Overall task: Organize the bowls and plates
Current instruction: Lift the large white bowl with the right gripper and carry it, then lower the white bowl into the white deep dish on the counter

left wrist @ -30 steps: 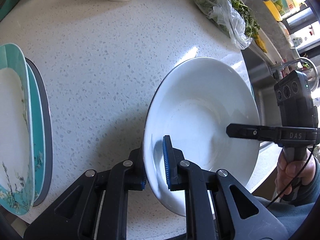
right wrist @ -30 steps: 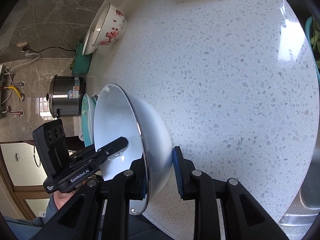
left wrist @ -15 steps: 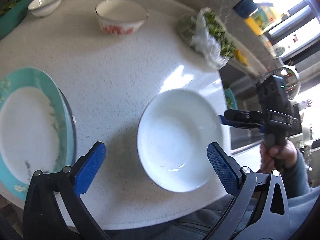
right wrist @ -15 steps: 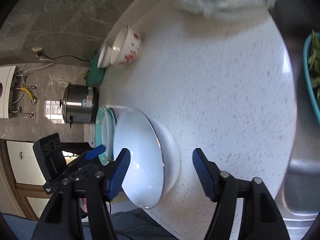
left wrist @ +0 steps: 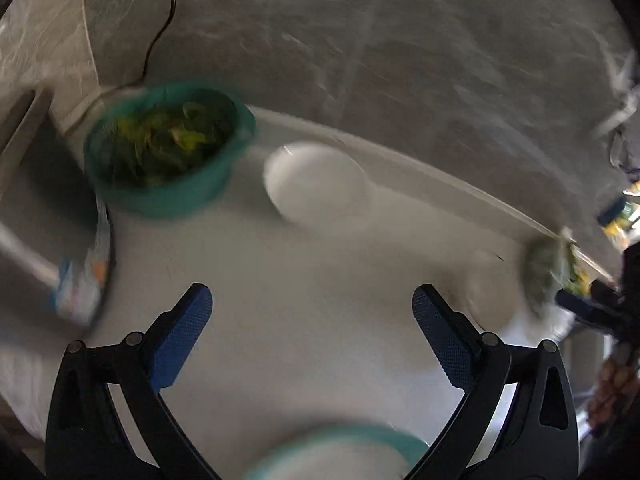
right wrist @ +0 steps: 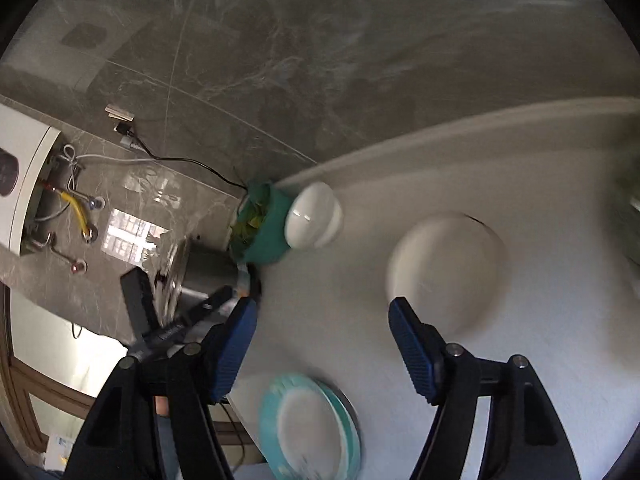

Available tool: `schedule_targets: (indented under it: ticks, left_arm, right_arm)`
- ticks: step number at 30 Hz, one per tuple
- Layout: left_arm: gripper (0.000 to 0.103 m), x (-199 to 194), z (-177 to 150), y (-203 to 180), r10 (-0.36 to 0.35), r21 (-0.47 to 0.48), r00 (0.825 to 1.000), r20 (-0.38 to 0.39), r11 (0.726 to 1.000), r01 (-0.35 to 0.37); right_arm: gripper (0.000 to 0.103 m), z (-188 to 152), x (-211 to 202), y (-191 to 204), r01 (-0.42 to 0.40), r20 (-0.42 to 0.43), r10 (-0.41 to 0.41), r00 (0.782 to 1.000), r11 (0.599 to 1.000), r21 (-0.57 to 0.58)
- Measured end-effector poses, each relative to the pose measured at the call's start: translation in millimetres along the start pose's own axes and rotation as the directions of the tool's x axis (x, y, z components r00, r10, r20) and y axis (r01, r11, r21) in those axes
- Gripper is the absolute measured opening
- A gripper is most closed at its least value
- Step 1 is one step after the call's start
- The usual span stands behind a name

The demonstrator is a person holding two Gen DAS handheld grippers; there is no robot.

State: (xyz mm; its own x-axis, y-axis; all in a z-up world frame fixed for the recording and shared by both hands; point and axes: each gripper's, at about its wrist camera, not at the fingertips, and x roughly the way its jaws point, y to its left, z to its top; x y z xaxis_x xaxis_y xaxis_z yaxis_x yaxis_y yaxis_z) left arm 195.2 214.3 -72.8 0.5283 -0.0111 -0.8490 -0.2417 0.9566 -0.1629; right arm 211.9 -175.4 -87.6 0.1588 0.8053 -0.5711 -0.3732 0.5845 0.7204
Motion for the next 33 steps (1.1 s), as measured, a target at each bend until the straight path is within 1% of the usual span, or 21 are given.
schedule_targets:
  ticks: [1, 3, 5, 6, 8, 9, 11, 13, 15, 17, 21, 24, 26, 29, 30, 31, 33]
  left_arm:
    - [0.101, 15.5, 12.2, 8.4, 0.015, 0.000, 1.000, 0.000, 1.000, -0.015]
    - [0.100, 41.1, 27.7, 18.0, -0.033, -0.021, 0.999, -0.028, 0.999, 0.032]
    - [0.100, 64.4, 39.1, 21.8, -0.046, -0.012, 0.998, -0.049, 0.999, 0.046]
    - [0.100, 73.7, 39.3, 26.3, -0.052, -0.012, 0.997, -0.060, 0.999, 0.051]
    - [0.097, 95.0, 46.8, 33.3, -0.078, -0.030, 0.993, -0.085, 0.997, 0.076]
    - [0.091, 104.0, 52.2, 37.3, -0.083, -0.035, 0.992, -0.090, 0.996, 0.080]
    - [0.085, 120.9, 63.3, 46.3, -0.093, -0.053, 0.991, -0.099, 0.995, 0.088]
    - [0.069, 131.5, 67.1, 49.8, -0.113, -0.061, 0.988, -0.108, 0.992, 0.107]
    - [0.064, 142.9, 67.9, 51.4, -0.127, -0.056, 0.984, -0.126, 0.991, 0.121]
    - [0.061, 155.3, 68.1, 54.9, -0.147, -0.065, 0.978, -0.148, 0.988, 0.139]
    - [0.054, 172.8, 72.0, 61.8, -0.188, -0.083, 0.969, -0.163, 0.981, 0.176]
    - [0.053, 179.9, 78.0, 66.3, -0.212, -0.096, 0.963, -0.168, 0.975, 0.198]
    - [0.053, 187.3, 83.2, 67.6, -0.226, -0.091, 0.958, -0.177, 0.973, 0.213]
    - [0.042, 197.7, 85.9, 68.4, -0.235, -0.094, 0.951, -0.199, 0.971, 0.221]
    - [0.035, 201.7, 86.4, 69.3, -0.243, -0.101, 0.948, -0.206, 0.969, 0.227]
    - [0.030, 205.1, 87.0, 70.2, -0.245, -0.103, 0.946, -0.212, 0.968, 0.227]
    - [0.028, 209.0, 85.7, 70.8, -0.250, -0.102, 0.944, -0.216, 0.967, 0.232]
  right_arm:
    - [0.068, 12.5, 23.9, 8.9, 0.023, -0.008, -0.023, 1.000, 1.000, -0.010]
    - [0.067, 29.6, 63.5, 19.3, 0.065, -0.021, -0.065, 0.998, 0.998, -0.006]
    - [0.067, 44.9, 101.7, 26.5, 0.090, -0.051, -0.091, 0.995, 0.996, -0.013]
    - [0.067, 52.5, 120.9, 28.5, 0.121, -0.066, -0.122, 0.990, 0.992, -0.018]
    - [0.067, 62.7, 146.6, 24.4, 0.153, -0.089, -0.153, 0.984, 0.988, -0.010]
    - [0.067, 69.1, 161.7, 22.6, 0.169, -0.101, -0.167, 0.981, 0.986, 0.003]
    - [0.066, 77.6, 180.6, 23.1, 0.192, -0.120, -0.190, 0.975, 0.981, 0.011]
    - [0.066, 82.0, 197.8, 19.4, 0.227, -0.134, -0.223, 0.966, 0.974, 0.013]
    - [0.064, 85.1, 212.5, 10.3, 0.247, -0.157, -0.238, 0.959, 0.968, 0.040]
    - [0.062, 86.1, 219.9, 2.9, 0.241, -0.169, -0.226, 0.959, 0.968, 0.073]
    - [0.058, 86.6, 230.1, -3.2, 0.236, -0.187, -0.218, 0.958, 0.968, 0.080]
    - [0.058, 91.2, 236.5, -7.8, 0.234, -0.196, -0.213, 0.957, 0.968, 0.091]
    - [0.055, 92.4, 240.4, -11.3, 0.235, -0.206, -0.212, 0.955, 0.967, 0.095]
    - [0.050, 91.5, 244.1, -16.7, 0.233, -0.226, -0.204, 0.952, 0.967, 0.106]
    - [0.048, 91.0, 245.9, -18.0, 0.228, -0.233, -0.198, 0.952, 0.968, 0.110]
    - [0.047, 89.5, 248.0, -19.2, 0.226, -0.239, -0.194, 0.952, 0.968, 0.113]
    - [0.046, 88.7, 249.8, -20.9, 0.227, -0.252, -0.192, 0.949, 0.967, 0.116]
